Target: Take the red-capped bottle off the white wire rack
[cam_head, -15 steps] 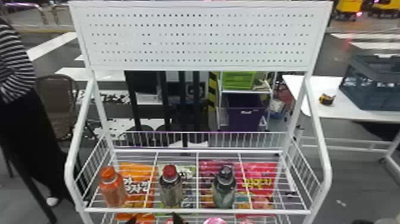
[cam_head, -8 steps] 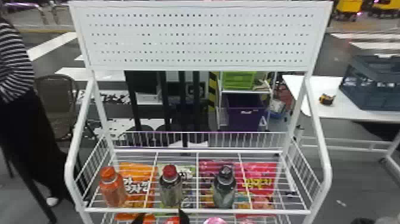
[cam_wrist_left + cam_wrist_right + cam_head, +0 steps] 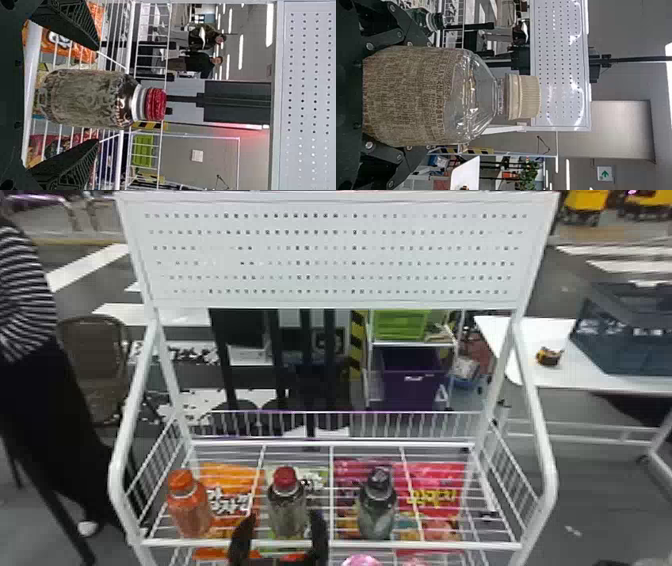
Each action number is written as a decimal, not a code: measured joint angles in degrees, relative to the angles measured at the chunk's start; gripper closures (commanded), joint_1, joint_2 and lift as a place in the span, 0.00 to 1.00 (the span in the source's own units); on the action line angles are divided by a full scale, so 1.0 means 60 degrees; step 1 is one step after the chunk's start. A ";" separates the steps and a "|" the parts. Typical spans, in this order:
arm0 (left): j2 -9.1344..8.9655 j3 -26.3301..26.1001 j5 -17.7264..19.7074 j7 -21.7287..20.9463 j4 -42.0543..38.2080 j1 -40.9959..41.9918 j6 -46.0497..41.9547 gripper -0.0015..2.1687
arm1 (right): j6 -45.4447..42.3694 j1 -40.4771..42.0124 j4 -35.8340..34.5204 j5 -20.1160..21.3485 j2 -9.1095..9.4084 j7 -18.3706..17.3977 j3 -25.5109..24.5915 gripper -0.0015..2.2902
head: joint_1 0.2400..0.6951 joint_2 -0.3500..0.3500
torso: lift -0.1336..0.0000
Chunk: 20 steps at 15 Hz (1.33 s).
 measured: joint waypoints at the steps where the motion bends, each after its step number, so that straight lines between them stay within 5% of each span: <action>1: -0.0020 0.0000 0.0028 -0.0029 0.0148 -0.0166 0.0034 0.03 | 0.0000 -0.0008 0.0019 0.0000 -0.0001 0.0000 0.0000 0.37 | 0.57 0.50 | 1.00; 7: -0.0110 0.0043 0.0331 -0.0181 0.1132 -0.1079 0.0224 0.03 | 0.0000 -0.0085 0.0072 0.0000 -0.0005 0.0000 0.0005 0.37 | 0.57 0.50 | 1.00; 9: -0.0151 0.0055 0.0371 -0.0323 0.1503 -0.1380 0.0260 0.13 | 0.0008 -0.0086 0.0065 0.0000 -0.0002 0.0000 0.0005 0.37 | 0.57 0.50 | 1.00; 11: -0.0165 0.0094 0.0422 -0.0463 0.1702 -0.1580 0.0280 0.83 | 0.0045 -0.0087 0.0052 0.0001 0.0000 0.0000 0.0004 0.37 | 0.57 0.50 | 1.00; 12: -0.0162 0.0108 0.0460 -0.0513 0.1713 -0.1625 0.0296 0.93 | 0.0069 -0.0087 0.0050 0.0012 0.0002 0.0000 0.0004 0.37 | 0.57 0.50 | 1.00; 17: -0.0056 0.0103 0.0505 -0.0565 0.0837 -0.1268 0.0703 0.93 | 0.0235 -0.0159 0.0020 0.0055 0.0026 0.0000 0.0005 0.37 | 0.57 0.50 | 1.00; 20: 0.0352 0.0103 0.0422 -0.0466 -0.1111 -0.0358 0.1471 0.93 | 0.0306 -0.0189 0.0019 0.0069 0.0025 0.0000 0.0005 0.37 | 0.57 0.50 | 1.00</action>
